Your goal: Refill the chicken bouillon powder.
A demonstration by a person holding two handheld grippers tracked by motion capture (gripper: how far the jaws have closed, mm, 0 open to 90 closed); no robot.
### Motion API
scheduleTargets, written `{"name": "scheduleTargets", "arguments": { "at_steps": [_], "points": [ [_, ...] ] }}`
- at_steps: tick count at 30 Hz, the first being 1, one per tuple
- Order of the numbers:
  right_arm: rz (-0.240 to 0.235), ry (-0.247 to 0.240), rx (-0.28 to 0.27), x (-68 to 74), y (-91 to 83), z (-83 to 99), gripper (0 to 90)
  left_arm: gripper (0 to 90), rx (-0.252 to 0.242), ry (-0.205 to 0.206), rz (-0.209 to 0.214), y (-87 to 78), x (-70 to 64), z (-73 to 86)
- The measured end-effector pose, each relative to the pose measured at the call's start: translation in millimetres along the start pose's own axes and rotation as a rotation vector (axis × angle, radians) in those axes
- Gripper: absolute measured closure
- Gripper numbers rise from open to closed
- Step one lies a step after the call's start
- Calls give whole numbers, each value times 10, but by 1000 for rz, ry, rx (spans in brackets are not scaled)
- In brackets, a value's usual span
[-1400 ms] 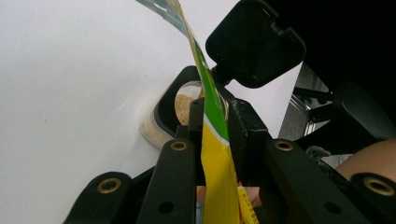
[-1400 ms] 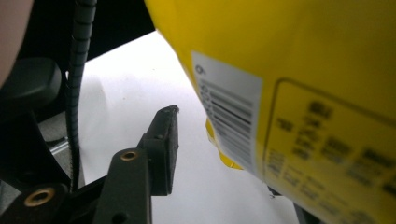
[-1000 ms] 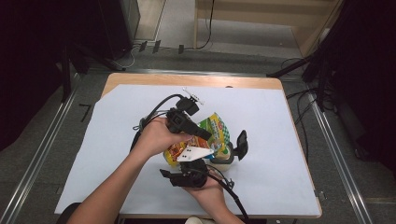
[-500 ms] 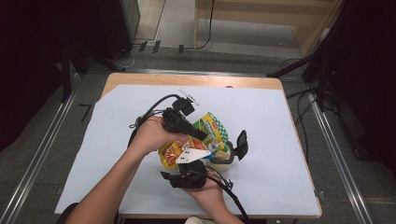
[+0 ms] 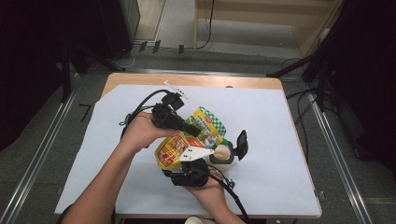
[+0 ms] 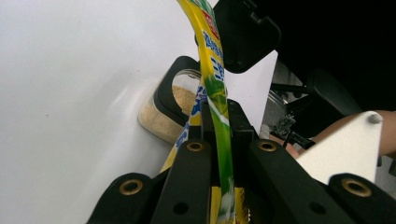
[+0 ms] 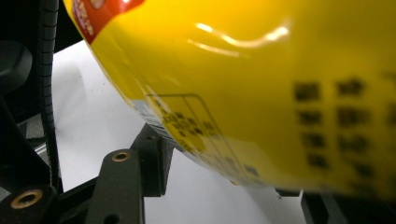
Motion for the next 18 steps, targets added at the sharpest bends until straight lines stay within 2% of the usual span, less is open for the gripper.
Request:
{"name": "scheduleTargets", "arguments": {
  "at_steps": [12, 15, 18],
  "points": [
    [9, -18, -27, 13, -39, -69, 486, 900, -73, -16, 40, -246, 72, 12],
    [10, -21, -32, 13, -52, -90, 486, 900, -92, -20, 35, -309, 87, 18],
    [12, -27, -36, 3, -61, -105, 484, 900, -109, -15, -1, -365, 120, 26]
  ]
}}
Point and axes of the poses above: each handheld gripper's, and its own axes: y roughly forward along the jaws, z roughly out of its underside, x roughly to its left, the point moved 9 cm from there along y, roughly forward along the jaws, and after that the axes turned 12 degrees about -z, right-handed, at the moved point
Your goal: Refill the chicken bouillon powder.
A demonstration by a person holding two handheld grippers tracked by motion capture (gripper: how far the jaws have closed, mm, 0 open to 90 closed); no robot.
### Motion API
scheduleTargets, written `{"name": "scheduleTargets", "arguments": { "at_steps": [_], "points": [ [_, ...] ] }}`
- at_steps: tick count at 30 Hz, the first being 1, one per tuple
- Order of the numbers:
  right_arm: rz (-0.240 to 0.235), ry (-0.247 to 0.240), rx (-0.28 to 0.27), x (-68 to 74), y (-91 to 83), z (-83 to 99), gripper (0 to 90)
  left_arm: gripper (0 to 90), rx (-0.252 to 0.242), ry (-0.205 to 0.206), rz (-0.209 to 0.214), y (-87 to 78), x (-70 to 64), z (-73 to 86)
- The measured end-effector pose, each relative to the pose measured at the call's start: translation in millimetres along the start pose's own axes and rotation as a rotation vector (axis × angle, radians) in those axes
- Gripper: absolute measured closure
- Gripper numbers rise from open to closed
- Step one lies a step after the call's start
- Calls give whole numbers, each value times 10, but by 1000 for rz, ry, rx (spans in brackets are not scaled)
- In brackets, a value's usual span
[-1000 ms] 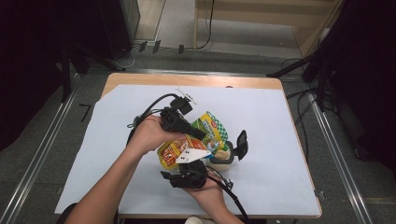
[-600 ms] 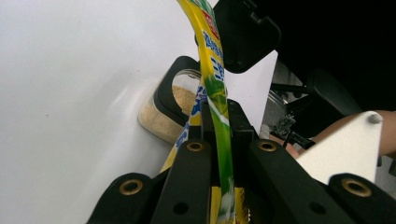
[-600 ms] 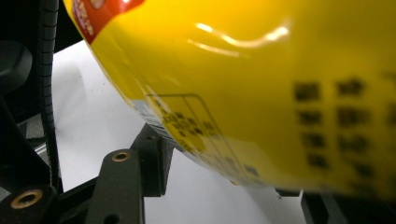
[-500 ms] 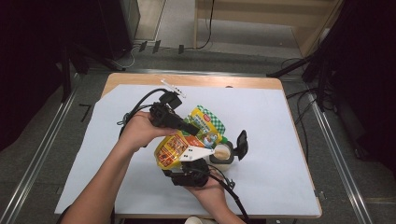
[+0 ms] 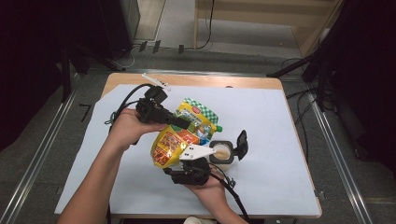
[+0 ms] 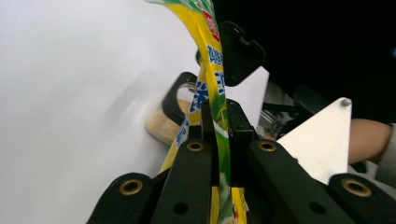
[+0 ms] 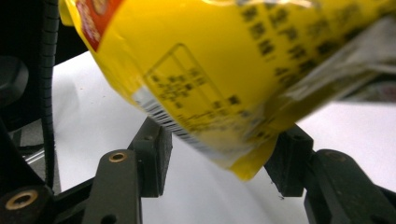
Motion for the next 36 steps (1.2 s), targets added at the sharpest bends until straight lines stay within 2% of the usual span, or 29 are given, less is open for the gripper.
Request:
{"name": "scheduleTargets", "arguments": {
  "at_steps": [5, 7, 16, 25, 28, 36],
  "points": [
    [10, 4, -10, -42, -25, -20, 482, 900, -15, -6, 3, -68, 31, 11],
    [19, 4, -17, -59, -41, -34, 481, 900, -17, -24, 0, -95, 56, 10],
    [37, 11, -22, -105, -89, -43, 477, 900, -35, -28, -4, -172, 113, 11],
    [41, 12, -36, -122, -122, -72, 477, 900, -76, -42, -9, -291, 182, -2],
    [41, 11, -39, -121, -136, -81, 477, 900, -90, -48, -15, -320, 219, -5],
    [33, 16, -32, -111, -129, -68, 476, 900, -148, -60, -65, -366, 340, -39]
  ]
}}
Point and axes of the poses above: each handheld gripper's, and its own axes: y roughly forward along the jaws, z roughly out of its underside, x roughly to its left, the point moved 9 cm from there along y, roughly forward along the jaws, and after that the axes turned 12 degrees about -z, right-handed, at the moved point
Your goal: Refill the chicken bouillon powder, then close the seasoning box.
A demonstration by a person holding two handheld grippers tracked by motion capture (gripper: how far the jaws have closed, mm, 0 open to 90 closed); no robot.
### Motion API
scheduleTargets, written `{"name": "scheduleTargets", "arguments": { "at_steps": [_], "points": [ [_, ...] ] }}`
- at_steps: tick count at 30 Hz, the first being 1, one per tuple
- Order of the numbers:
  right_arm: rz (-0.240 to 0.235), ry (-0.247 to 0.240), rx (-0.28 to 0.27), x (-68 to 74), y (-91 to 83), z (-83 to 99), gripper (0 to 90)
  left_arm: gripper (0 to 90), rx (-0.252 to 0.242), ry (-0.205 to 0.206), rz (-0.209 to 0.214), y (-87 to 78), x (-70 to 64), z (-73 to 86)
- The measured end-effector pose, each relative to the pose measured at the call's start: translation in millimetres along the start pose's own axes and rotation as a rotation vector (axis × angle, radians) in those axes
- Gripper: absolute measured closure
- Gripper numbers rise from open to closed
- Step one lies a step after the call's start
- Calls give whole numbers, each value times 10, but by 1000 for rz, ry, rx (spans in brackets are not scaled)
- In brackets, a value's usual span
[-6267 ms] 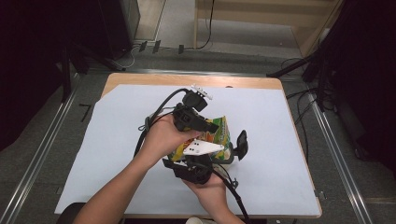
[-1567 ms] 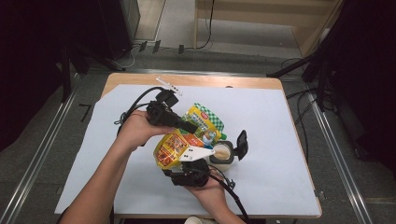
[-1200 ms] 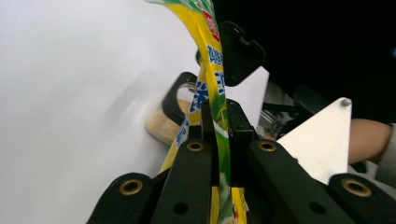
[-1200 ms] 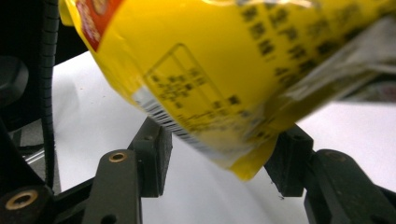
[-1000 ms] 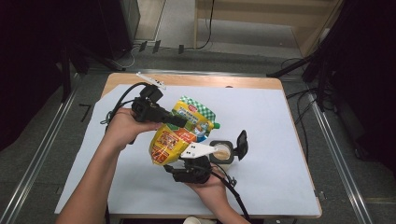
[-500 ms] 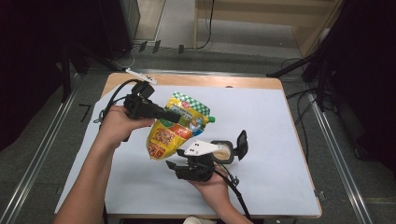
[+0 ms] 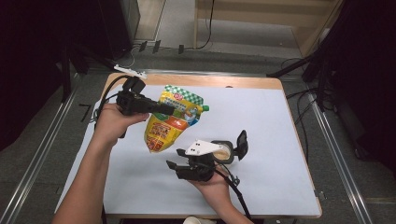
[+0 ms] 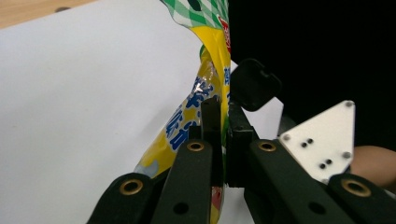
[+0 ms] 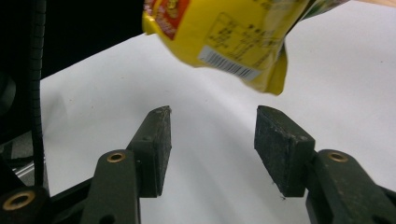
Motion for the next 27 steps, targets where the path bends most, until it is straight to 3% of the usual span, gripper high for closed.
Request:
{"name": "scheduleTargets", "arguments": {
  "at_steps": [5, 15, 22, 27],
  "points": [
    [-4, -5, 6, 21, 15, 9, 476, 900, -3, -14, -47, 42, 139, 4],
    [-2, -2, 12, 23, 9, 39, 476, 900, -42, -40, -75, 184, 386, -21],
    [4, 7, 21, 17, -2, 76, 476, 900, -55, -27, -140, 303, 566, -2],
    [7, 3, 21, 17, -5, 77, 476, 900, -21, -30, -178, 368, 702, 85]
  ]
}}
Point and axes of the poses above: each handheld gripper's, and its own axes: y roughly forward along the jaws, z roughly out of its underside, x roughly to its left, the point moved 9 cm from there along y, roughly forward along the jaws, and after that the axes turned 12 degrees about -z, right-handed, at the moved point
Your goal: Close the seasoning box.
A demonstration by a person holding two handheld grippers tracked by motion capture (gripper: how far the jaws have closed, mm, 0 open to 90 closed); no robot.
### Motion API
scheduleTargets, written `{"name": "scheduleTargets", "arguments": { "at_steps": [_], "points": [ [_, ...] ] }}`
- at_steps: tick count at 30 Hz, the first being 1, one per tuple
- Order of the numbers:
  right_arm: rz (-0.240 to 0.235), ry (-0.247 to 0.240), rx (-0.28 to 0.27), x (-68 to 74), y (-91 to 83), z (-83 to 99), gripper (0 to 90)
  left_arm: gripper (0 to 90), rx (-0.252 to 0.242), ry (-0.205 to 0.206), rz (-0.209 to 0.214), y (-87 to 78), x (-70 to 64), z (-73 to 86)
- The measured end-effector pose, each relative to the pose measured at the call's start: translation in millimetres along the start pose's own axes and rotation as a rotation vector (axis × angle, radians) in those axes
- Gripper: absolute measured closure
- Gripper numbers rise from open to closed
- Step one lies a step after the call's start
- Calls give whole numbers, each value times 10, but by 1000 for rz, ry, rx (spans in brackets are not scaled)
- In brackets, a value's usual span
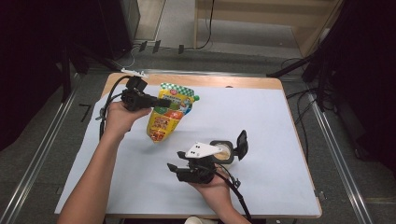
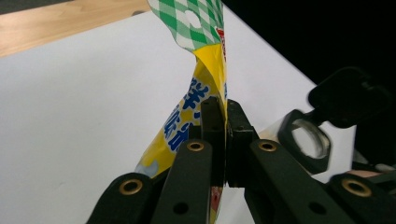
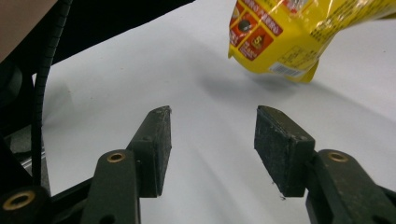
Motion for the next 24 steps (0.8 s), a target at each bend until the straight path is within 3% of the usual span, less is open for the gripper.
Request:
{"name": "scheduleTargets", "arguments": {
  "at_steps": [3, 11, 17, 24],
  "points": [
    [-1, 1, -1, 0, -1, 1, 476, 900, 2, -16, 5, 9, 58, 23],
    [-4, 0, 3, 10, 10, 8, 476, 864, 7, 13, -3, -23, 55, 41],
    [-1, -1, 7, 5, 23, 22, 477, 816, -18, 42, -7, -33, 37, 22],
    [-4, -1, 6, 9, 22, 19, 476, 783, -17, 31, 3, -65, 45, 23]
  ]
}}
Point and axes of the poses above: each handheld gripper's, and its own axes: y roughly forward along the jaws, z roughly out of its underside, x roughly to its left, the point moved 9 cm from there along y, roughly forward along the jaws, and after that the axes turned 12 degrees about -z, right-handed, at the moved point
